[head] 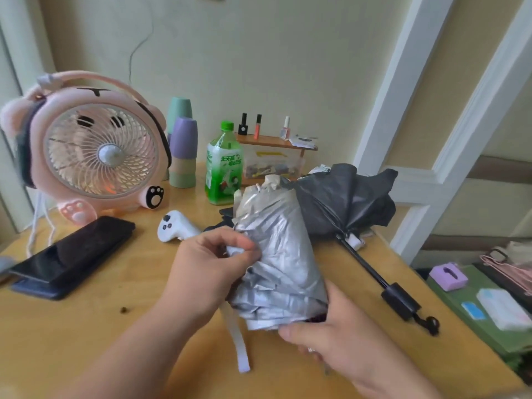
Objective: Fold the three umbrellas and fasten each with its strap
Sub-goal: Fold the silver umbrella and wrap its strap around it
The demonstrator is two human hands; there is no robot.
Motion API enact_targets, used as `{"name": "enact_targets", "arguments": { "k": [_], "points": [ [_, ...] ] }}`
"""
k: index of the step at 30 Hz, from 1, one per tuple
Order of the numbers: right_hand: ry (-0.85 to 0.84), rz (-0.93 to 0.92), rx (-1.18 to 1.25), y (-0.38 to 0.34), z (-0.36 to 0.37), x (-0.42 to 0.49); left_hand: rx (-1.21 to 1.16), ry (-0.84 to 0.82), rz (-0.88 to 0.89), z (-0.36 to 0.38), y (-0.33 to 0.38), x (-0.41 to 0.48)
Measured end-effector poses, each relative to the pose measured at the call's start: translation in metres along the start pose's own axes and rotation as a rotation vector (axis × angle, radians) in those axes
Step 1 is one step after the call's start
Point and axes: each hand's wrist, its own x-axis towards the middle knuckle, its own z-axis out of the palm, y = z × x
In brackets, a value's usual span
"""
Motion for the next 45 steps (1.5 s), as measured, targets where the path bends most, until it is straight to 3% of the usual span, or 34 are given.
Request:
{"name": "enact_targets", "arguments": {
  "k": [2, 4, 7, 10, 12, 17, 21, 23, 28, 32, 36, 41, 45],
  "points": [
    [0.041, -0.024, -0.036, -0.001, 0.011, 0.003, 0.023, 0.022, 0.043, -0.002, 0.006, 0.0],
    [-0.012, 0.015, 0.184, 0.004, 0.022, 0.005, -0.033, 0.03, 0.031, -0.006, 0.011, 0.002],
    [-0.213, 0.089, 0.675, 0.01, 0.028, 0.01, -0.056, 0.036, 0.029, -0.014, 0.008, 0.005],
    [-0.563, 0.089, 1.06, 0.011, 0.031, 0.01, -0.104, 0.005, 0.058, -0.017, 0.01, 0.003],
    [-0.525, 0.12, 1.107, 0.013, 0.037, 0.011, -0.12, -0.005, 0.097, -0.017, 0.01, 0.003],
    [-0.068, 0.111, 0.809, 0.016, 0.05, 0.014, -0.117, -0.007, -0.099, -0.018, -0.004, 0.013],
    [0.128, 0.098, 0.68, 0.013, 0.056, 0.014, 0.177, -0.109, -0.141, -0.012, -0.009, 0.002],
    [0.142, 0.04, 0.619, 0.011, 0.059, 0.013, 0.326, -0.194, -0.146, -0.007, -0.006, -0.009],
    [0.139, -0.048, 0.416, 0.012, 0.061, 0.016, 0.282, -0.31, -0.202, 0.0, -0.004, -0.009],
    [0.143, -0.075, 0.156, 0.012, 0.065, 0.015, 0.069, -0.347, -0.265, 0.011, -0.004, -0.013],
    [0.091, -0.178, -0.08, 0.011, 0.073, 0.017, -0.264, -0.295, -0.457, 0.012, -0.002, -0.013],
    [-0.12, -0.139, 0.074, -0.011, 0.055, 0.008, -0.575, -0.215, -0.599, 0.008, 0.012, -0.014],
    [0.002, -0.05, 0.111, -0.015, 0.044, 0.005, -0.642, -0.243, -0.695, 0.009, 0.012, -0.017]
  ]
}}
